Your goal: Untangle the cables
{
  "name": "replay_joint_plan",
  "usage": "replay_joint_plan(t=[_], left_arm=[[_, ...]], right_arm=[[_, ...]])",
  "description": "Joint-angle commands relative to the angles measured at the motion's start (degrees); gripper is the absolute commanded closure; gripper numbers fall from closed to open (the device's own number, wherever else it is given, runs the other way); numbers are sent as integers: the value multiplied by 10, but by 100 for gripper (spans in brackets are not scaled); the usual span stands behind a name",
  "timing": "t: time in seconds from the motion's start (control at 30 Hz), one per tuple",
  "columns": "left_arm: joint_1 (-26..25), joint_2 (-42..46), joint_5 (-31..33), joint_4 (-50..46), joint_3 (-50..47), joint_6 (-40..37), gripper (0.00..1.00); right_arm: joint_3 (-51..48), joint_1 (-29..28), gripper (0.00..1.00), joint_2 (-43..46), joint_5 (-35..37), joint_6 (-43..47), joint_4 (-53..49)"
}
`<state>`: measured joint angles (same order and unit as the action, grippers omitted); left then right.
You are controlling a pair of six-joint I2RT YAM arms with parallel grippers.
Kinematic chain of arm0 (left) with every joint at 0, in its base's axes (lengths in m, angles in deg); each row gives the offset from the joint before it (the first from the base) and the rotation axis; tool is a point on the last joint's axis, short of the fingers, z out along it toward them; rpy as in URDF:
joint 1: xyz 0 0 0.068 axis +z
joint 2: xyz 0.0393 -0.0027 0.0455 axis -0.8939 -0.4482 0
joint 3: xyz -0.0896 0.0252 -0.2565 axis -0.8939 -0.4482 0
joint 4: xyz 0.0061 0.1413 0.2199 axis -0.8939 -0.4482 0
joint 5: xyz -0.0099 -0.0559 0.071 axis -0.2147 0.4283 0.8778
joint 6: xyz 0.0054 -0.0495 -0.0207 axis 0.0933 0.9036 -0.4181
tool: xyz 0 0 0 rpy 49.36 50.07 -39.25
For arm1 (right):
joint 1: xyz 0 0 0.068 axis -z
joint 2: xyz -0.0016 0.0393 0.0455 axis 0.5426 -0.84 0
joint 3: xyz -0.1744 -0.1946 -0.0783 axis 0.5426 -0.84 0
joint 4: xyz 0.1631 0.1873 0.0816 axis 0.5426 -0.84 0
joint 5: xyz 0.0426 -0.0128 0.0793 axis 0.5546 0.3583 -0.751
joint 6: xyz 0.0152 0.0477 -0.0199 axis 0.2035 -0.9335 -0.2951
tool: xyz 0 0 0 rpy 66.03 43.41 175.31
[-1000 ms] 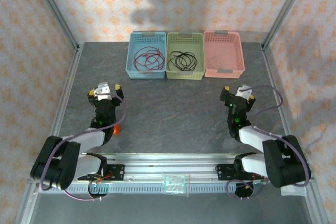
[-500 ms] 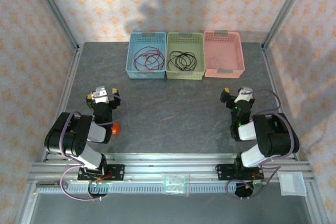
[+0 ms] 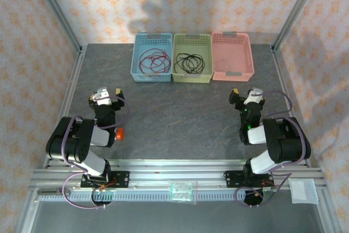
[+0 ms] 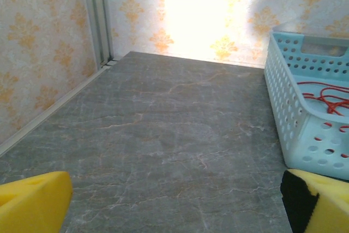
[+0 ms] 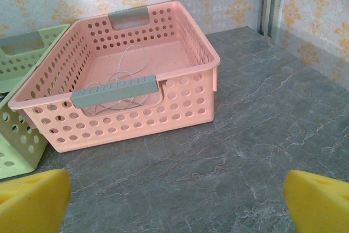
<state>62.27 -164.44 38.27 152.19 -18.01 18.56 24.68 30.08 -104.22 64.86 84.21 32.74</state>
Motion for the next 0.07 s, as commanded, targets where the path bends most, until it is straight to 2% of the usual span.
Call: replay_joint_plan(t=[0.0, 0.03], left_arm=[[6, 1, -26, 9, 8, 2, 0], [6, 1, -31, 8, 9, 2, 1]], right_arm=[[8, 3, 0, 0, -4, 2, 12], [8, 3, 0, 0, -4, 2, 13]])
